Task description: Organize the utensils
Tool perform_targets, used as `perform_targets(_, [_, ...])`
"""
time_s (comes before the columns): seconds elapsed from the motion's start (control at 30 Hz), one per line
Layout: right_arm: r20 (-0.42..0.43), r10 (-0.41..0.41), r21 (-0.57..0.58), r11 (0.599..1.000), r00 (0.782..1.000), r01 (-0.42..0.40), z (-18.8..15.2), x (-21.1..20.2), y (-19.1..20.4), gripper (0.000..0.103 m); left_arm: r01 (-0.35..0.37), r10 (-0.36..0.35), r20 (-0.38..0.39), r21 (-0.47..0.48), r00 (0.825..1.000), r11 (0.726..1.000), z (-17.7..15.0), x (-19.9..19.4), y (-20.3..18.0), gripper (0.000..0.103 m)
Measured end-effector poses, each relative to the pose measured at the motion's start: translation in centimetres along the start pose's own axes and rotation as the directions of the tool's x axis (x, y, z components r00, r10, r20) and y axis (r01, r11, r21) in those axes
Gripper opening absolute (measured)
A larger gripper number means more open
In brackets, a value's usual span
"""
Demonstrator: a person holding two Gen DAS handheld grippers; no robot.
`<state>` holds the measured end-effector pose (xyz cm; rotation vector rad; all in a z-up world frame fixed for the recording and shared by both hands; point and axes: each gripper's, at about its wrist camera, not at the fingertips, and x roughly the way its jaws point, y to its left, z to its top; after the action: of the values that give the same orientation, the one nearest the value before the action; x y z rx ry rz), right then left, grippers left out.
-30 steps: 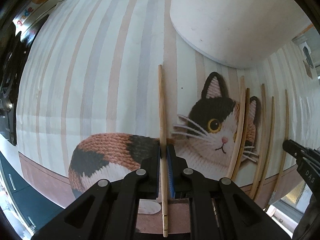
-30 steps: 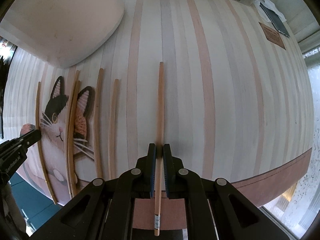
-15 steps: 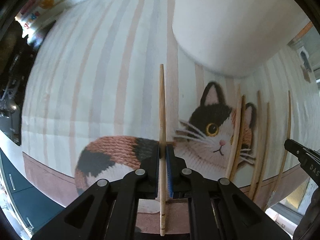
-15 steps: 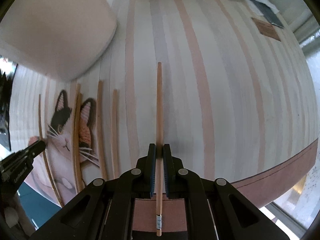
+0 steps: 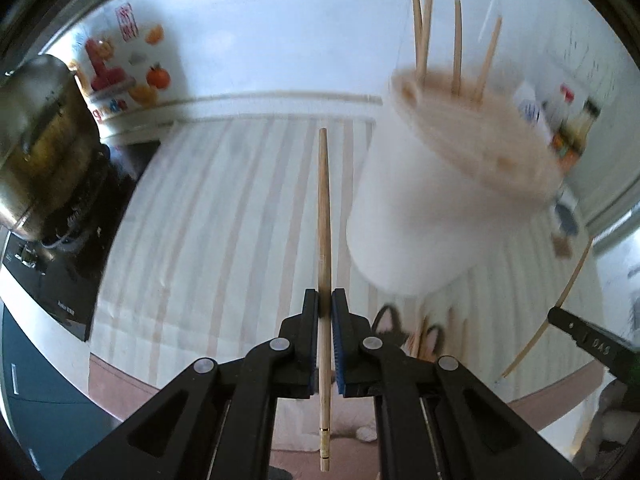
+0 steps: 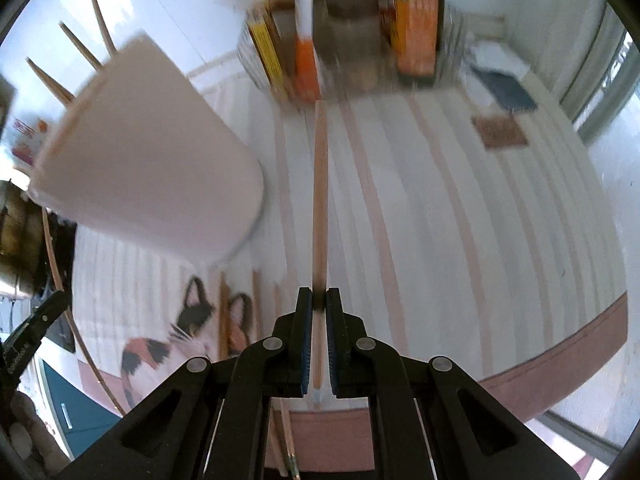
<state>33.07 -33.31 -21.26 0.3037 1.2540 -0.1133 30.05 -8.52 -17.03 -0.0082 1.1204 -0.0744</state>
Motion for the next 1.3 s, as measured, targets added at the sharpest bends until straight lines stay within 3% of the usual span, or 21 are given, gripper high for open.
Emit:
perform_targets(0.17, [0.097, 0.053, 0.012, 0.998, 0.994, -0.055, 1.9, -3.0, 0.1, 0.007, 0.033, -0.027, 0.104, -0.054, 0.994, 0.998, 1.9, -3.9, 1.2, 0.004])
perform_targets(0.3, [0.165, 0.106, 0.021, 0.994, 0.981, -0.111, 3.3, -5.9, 0.3, 0.007, 0.102, -0.079, 0.197, -0.109, 0.977, 0.989, 4.0, -7.7, 2.0, 0.004])
perform_targets(0.4, [0.205, 0.157, 0.029, 0.986, 0.966, -0.166, 4.4, -8.5, 0.6, 0.007, 0.158, -0.115, 0.277, -0.136, 0.954, 0.978, 5.2, -10.9, 2.4, 0.004])
perform_targets(0.6, [0.299, 0.272, 0.006, 0.958, 0.915, -0.287, 6.9, -14.6, 1.5, 0.007, 0.284, -0.208, 0.412, -0.134, 0.887, 0.949, 8.0, -16.3, 2.0, 0.005])
perform_targets(0.73, [0.367, 0.329, -0.014, 0.937, 0.87, -0.349, 9.6, -17.8, 2.6, 0.007, 0.33, -0.243, 0.457, -0.119, 0.856, 0.936, 10.5, -16.5, 0.7, 0.005])
perform_targets(0.9, [0.419, 0.338, -0.018, 0.931, 0.843, -0.364, 13.6, -18.3, 4.4, 0.007, 0.384, -0.28, 0.523, -0.099, 0.805, 0.918, 14.0, -13.4, -0.9, 0.005])
perform_targets(1.13, [0.429, 0.3, -0.003, 0.944, 0.852, -0.331, 17.5, -14.9, 6.8, 0.007, 0.315, -0.234, 0.548, -0.058, 0.803, 0.947, 16.1, -7.4, -2.9, 0.005])
perform_targets(1.3, [0.399, 0.266, 0.006, 0.956, 0.878, -0.292, 18.2, -11.6, 7.9, 0.007, 0.273, -0.199, 0.55, -0.054, 0.811, 0.961, 15.7, -4.6, -3.0, 0.005])
